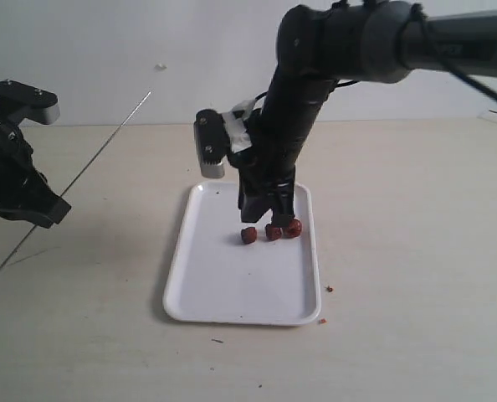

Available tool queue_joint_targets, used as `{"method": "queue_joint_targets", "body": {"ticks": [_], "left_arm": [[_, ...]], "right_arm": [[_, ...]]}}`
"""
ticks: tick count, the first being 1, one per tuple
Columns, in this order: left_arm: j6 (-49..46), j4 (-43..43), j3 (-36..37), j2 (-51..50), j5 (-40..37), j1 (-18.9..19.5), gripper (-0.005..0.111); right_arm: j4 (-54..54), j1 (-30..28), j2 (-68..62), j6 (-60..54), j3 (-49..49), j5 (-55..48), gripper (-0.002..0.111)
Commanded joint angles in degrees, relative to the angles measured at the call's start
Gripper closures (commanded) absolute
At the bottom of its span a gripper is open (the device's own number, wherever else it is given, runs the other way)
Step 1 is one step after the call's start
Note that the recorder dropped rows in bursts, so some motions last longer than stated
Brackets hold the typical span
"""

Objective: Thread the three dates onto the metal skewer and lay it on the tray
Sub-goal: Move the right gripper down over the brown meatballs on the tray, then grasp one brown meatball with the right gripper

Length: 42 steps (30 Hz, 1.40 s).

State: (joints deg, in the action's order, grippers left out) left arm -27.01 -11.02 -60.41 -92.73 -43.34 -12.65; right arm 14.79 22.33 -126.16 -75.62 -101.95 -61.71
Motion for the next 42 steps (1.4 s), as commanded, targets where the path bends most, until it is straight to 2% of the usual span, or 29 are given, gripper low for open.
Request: {"method": "queue_joint_targets", "body": {"ticks": [1, 5, 16, 42], "left_arm": [[-1.3, 0.1, 0.2, 0.4, 0.6, 0.2, 0.107], [-1.4, 0.1, 0.2, 0.4, 0.6, 0.2, 0.107], [-1.4, 0.1, 0.2, 0.4, 1.0, 0.2, 0.107], [-1.4, -0.5, 0.2, 0.4, 1.4, 0.2, 0.107]], "right_arm": [[-4.9, 1.7, -3.4, 3.1, -3.8, 1.0, 0.067], [-4.8, 1.7, -4.5, 4.2, -5.5, 2.4, 0.059], [-7.9, 1.7, -6.8, 8.4, -5.8, -0.6, 0.058], [-7.8, 1.7, -11.3, 8.3, -5.9, 4.9, 0.058]]}}
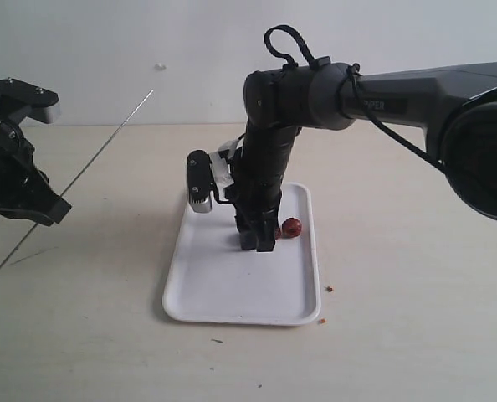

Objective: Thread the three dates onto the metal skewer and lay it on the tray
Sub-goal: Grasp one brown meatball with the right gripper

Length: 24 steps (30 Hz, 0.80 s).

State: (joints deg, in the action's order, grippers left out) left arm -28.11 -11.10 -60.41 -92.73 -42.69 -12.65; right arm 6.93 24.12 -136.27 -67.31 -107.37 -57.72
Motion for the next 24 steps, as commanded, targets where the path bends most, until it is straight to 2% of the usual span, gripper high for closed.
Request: {"method": "queue_joint_targets", "body": {"ticks": [1, 10, 24], "left_arm": [[-0.3, -0.4, 0.2, 0.4, 0.8, 0.2, 0.107], [-0.3, -0.4, 0.2, 0.4, 1.0, 0.2, 0.107], [-0.4, -0.6, 0.2, 0.4, 1.6, 0.2, 0.107]], "right_arm": [[-0.2, -0.1, -1.5, 0.0, -0.5, 0.9, 0.058], [-4.2, -0.1, -2.6, 2.7, -0.5, 0.4, 0.059], [-4.4, -0.1, -2.6, 2.9, -0.5, -2.3, 0.072]]}}
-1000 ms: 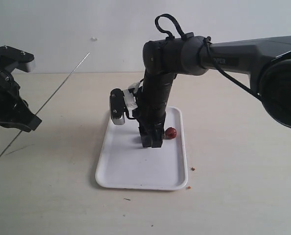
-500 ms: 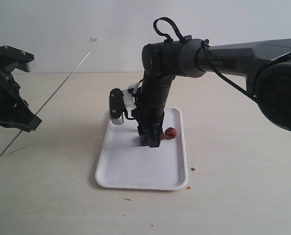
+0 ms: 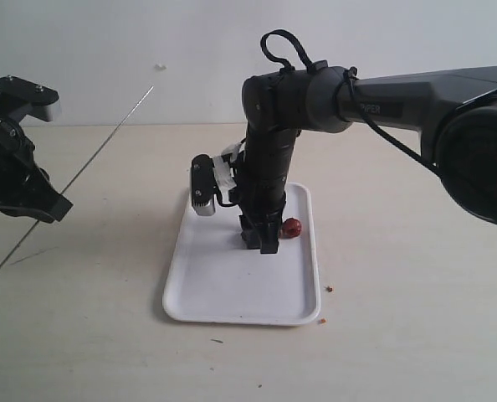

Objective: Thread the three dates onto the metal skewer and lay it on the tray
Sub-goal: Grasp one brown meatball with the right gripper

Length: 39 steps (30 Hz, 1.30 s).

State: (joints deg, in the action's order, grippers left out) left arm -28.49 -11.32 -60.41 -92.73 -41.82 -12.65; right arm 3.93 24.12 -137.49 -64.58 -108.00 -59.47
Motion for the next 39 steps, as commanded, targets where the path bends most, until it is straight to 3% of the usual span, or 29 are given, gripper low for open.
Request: {"method": "queue_joint_targets", "body": {"ticks": [1, 12, 21, 39], "left_arm": [[0.0, -0.4, 0.2, 0.4, 0.7, 0.2, 0.107], [0.0, -0.4, 0.2, 0.4, 0.7, 0.2, 0.107], [0.0, -0.4, 0.2, 0.4, 0.7, 0.2, 0.107], [0.0, -0.4, 0.2, 0.4, 0.7, 0.2, 0.107]], "right_arm": [[-1.4, -0.1, -1.3, 0.2, 0.1, -0.6, 0.072], [-1.1, -0.1, -1.3, 0.2, 0.1, -0.5, 0.071], [-1.1, -0.1, -1.3, -2.6, 0.1, -0.2, 0.050], [-1.2, -0.1, -1.3, -24.4, 0.1, -0.2, 0.052]]}}
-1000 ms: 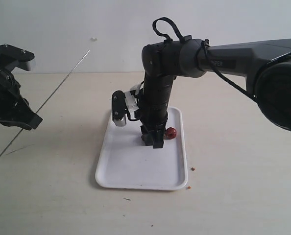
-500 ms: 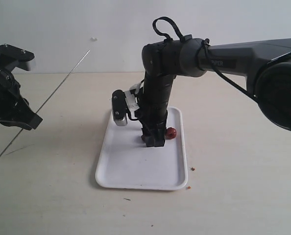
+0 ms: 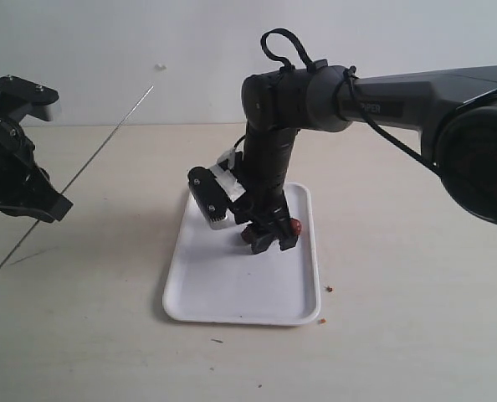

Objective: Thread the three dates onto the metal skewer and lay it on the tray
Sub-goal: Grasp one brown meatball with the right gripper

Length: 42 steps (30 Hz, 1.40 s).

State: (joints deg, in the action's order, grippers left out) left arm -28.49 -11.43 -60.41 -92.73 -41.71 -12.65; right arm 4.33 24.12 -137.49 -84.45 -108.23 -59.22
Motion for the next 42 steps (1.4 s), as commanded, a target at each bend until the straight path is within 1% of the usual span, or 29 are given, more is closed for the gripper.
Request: {"method": "queue_joint_targets", "body": {"ticks": [1, 5, 9, 16, 18, 21, 27, 32, 42], "left_arm": [[0.0, -0.3, 0.2, 0.4, 0.6, 0.2, 0.107], [0.0, -0.3, 0.2, 0.4, 0.6, 0.2, 0.107], [0.0, -0.3, 0.2, 0.4, 0.6, 0.2, 0.107], [0.0, -0.3, 0.2, 0.4, 0.6, 0.2, 0.107], [0.0, -0.3, 0.2, 0.4, 0.5, 0.2, 0.107], [0.0, -0.3, 0.2, 0.4, 0.5, 0.2, 0.107], [0.0, -0.3, 0.2, 0.4, 0.5, 0.2, 0.107], [-0.2, -0.3, 0.2, 0.4, 0.5, 0.2, 0.107], [-1.6, -0.3, 0.2, 0.4, 0.5, 0.2, 0.107]], "right_arm": [[-1.6, -0.1, -1.3, -5.8, 0.4, -0.4, 0.053], [-1.4, -0.1, -1.3, -8.5, 0.4, -0.4, 0.054], [-1.4, -0.1, -1.3, -8.5, 0.4, -0.4, 0.055], [-1.4, -0.1, -1.3, -8.5, 0.4, 1.4, 0.062], [1.7, -0.1, -1.3, -8.5, 0.4, 2.5, 0.065], [3.3, -0.1, -1.3, -8.5, 0.4, 2.8, 0.069], [3.4, -0.1, -1.3, -8.5, 0.4, 2.8, 0.070], [3.4, -0.1, -1.3, -6.8, 0.4, 2.8, 0.076], [3.3, -0.1, -0.4, -3.7, 0.4, 2.0, 0.079]]}}
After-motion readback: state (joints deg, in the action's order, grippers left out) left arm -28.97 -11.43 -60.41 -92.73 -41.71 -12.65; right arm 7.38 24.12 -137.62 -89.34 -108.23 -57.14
